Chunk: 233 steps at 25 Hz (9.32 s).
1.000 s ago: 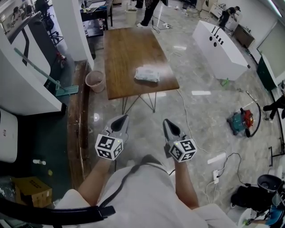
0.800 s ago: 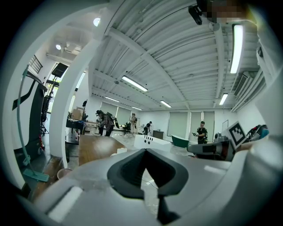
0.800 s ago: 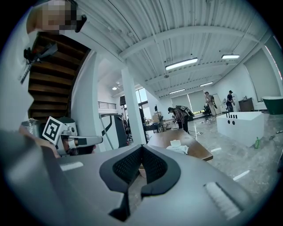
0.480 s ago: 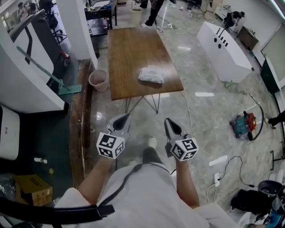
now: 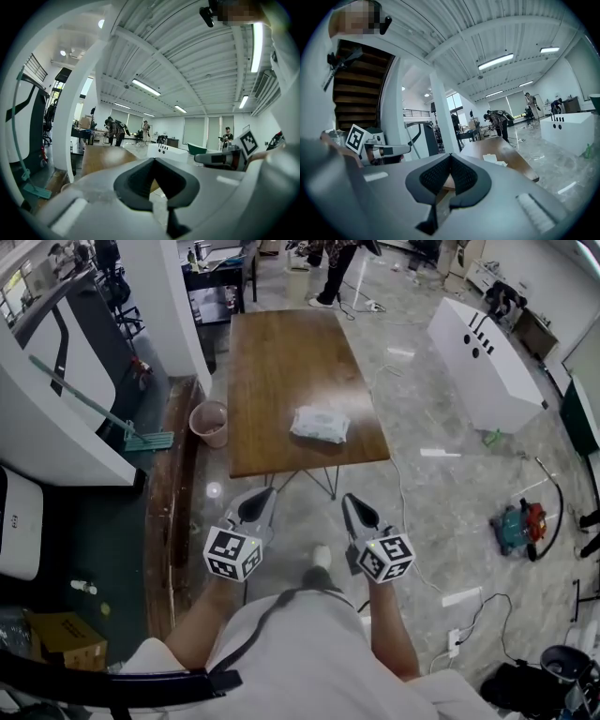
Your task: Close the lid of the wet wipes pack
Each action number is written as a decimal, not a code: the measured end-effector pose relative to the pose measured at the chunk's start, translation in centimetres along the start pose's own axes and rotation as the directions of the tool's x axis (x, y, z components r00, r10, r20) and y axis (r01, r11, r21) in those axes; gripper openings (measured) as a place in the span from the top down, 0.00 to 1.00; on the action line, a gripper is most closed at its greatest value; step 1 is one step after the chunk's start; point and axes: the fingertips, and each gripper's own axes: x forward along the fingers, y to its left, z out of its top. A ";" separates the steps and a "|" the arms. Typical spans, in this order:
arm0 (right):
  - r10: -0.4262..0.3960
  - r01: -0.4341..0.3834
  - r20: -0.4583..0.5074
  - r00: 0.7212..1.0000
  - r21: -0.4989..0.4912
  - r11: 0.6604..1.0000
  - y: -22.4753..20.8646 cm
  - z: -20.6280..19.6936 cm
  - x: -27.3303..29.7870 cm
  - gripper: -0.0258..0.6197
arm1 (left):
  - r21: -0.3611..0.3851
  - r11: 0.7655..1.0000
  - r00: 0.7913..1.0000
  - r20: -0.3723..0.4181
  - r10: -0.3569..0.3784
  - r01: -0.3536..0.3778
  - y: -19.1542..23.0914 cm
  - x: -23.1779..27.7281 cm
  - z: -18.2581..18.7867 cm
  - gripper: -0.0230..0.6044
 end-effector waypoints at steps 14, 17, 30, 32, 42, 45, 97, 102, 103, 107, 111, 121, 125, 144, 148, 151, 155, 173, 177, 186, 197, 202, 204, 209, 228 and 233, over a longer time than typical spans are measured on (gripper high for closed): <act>0.111 -0.113 -0.079 0.991 -0.024 0.993 -9.9 2.9 7.6 0.95 | -0.038 0.998 0.998 -0.052 0.041 -0.043 1.7 13.5 1.2 0.96; 0.138 -0.140 -0.093 0.986 -0.023 0.990 -12.0 3.5 8.9 0.95 | -0.026 0.999 0.997 -0.070 0.043 -0.045 1.5 16.4 1.3 0.96; 0.246 -0.250 -0.176 0.953 0.000 0.968 -17.2 2.2 13.1 0.95 | -0.050 0.986 0.984 -0.098 0.151 -0.156 4.0 22.3 0.7 0.96; 0.247 -0.250 -0.186 0.951 0.009 0.968 -17.4 1.7 13.8 0.95 | -0.047 0.987 0.983 -0.107 0.150 -0.156 4.6 22.4 0.4 0.96; 0.186 -0.190 -0.192 0.964 -0.002 0.982 -16.5 1.4 17.4 0.95 | -0.044 0.996 0.988 -0.138 0.073 -0.080 8.1 22.7 -0.4 0.96; 0.143 -0.151 -0.200 0.969 -0.024 0.988 -17.1 0.7 18.7 0.95 | -0.060 0.996 0.987 -0.152 0.049 -0.059 9.2 23.1 -1.2 0.96; 0.192 -0.263 -0.368 0.910 -0.152 0.953 -26.8 -8.7 34.5 0.65 | -0.110 0.993 0.931 -0.366 -0.007 -0.036 16.3 37.5 -15.9 0.94; 0.223 -0.295 -0.366 0.904 -0.153 0.943 -26.1 -8.5 35.0 0.65 | -0.110 0.993 0.932 -0.361 -0.005 -0.037 16.4 37.9 -15.7 0.94; 0.228 -0.302 -0.369 0.901 -0.157 0.940 -25.9 -8.4 35.1 0.65 | -0.110 0.993 0.932 -0.362 -0.004 -0.038 16.4 37.9 -15.7 0.94; 0.241 -0.325 -0.379 0.893 -0.174 0.930 -25.3 -8.4 35.5 0.64 | -0.112 0.993 0.931 -0.366 0.001 -0.045 16.6 37.6 -15.8 0.94; 0.250 -0.332 -0.381 0.890 -0.168 0.928 -25.0 -8.5 35.4 0.64 | -0.112 0.992 0.932 -0.364 0.007 -0.051 16.7 37.4 -15.6 0.94; 0.253 -0.342 -0.390 0.886 -0.178 0.923 -24.7 -8.8 34.9 0.64 | -0.109 0.992 0.934 -0.357 0.020 -0.062 16.9 37.3 -15.5 0.94; 0.256 -0.348 -0.395 0.882 -0.180 0.920 -24.5 -9.2 34.8 0.64 | -0.110 0.992 0.934 -0.357 0.022 -0.066 16.9 37.1 -15.7 0.94; 0.266 -0.377 -0.435 0.860 -0.189 0.907 -23.1 -10.7 34.5 0.64 | -0.102 0.992 0.936 -0.351 0.031 -0.072 17.1 36.5 -15.4 0.94; 0.264 -0.382 -0.448 0.854 -0.196 0.903 -22.8 -11.0 34.4 0.64 | -0.102 0.992 0.937 -0.348 0.029 -0.069 16.9 36.4 -15.3 0.94; 0.261 -0.386 -0.461 0.848 -0.200 0.900 -22.7 -11.3 34.1 0.64 | -0.101 0.993 0.936 -0.351 0.027 -0.067 16.7 36.2 -15.4 0.94; 0.257 -0.403 -0.485 0.836 -0.226 0.887 -22.5 -11.8 34.1 0.64 | -0.099 0.993 0.936 -0.350 0.026 -0.065 16.7 36.0 -15.4 0.94; 0.228 -0.454 -0.558 0.798 -0.308 0.836 -21.5 -13.2 33.7 0.64 | -0.097 0.993 0.937 -0.347 0.034 -0.072 17.1 35.3 -15.5 0.94; 0.222 -0.473 -0.578 0.785 -0.328 0.818 -21.3 -13.6 33.6 0.64 | -0.099 0.992 0.938 -0.346 0.035 -0.074 17.2 35.2 -15.5 0.94; 0.203 -0.505 -0.628 0.751 -0.348 0.790 -20.9 -14.6 33.5 0.64 | -0.105 0.992 0.939 -0.341 0.029 -0.069 17.3 35.1 -15.4 0.94; 0.144 -0.519 -0.691 0.708 -0.372 0.769 -20.5 -15.4 33.1 0.65 | -0.104 0.993 0.945 -0.326 0.022 -0.059 16.9 34.5 -14.5 0.94; 0.126 -0.523 -0.712 0.690 -0.371 0.767 -20.5 -15.9 33.3 0.65 | -0.100 0.993 0.944 -0.329 0.023 -0.059 16.8 33.8 -14.6 0.94; 0.140 -0.503 -0.695 0.705 -0.351 0.790 -20.5 -15.4 33.3 0.64 | -0.098 0.993 0.944 -0.329 0.023 -0.058 16.6 33.7 -14.4 0.94; 0.155 -0.427 -0.637 0.755 -0.299 0.853 -20.5 -14.0 32.6 0.65 | -0.087 0.995 0.948 -0.317 0.022 -0.052 16.2 33.1 -13.3 0.94; 0.110 -0.190 -0.296 0.949 -0.259 0.947 -17.7 -1.2 24.3 0.95 | -0.031 0.999 0.981 -0.193 0.024 -0.030 10.1 28.3 -4.1 0.96; 0.088 -0.151 -0.245 0.965 -0.253 0.955 -16.8 0.8 21.6 0.95 | -0.006 1.000 0.985 -0.171 0.024 -0.026 9.5 26.6 -2.5 0.96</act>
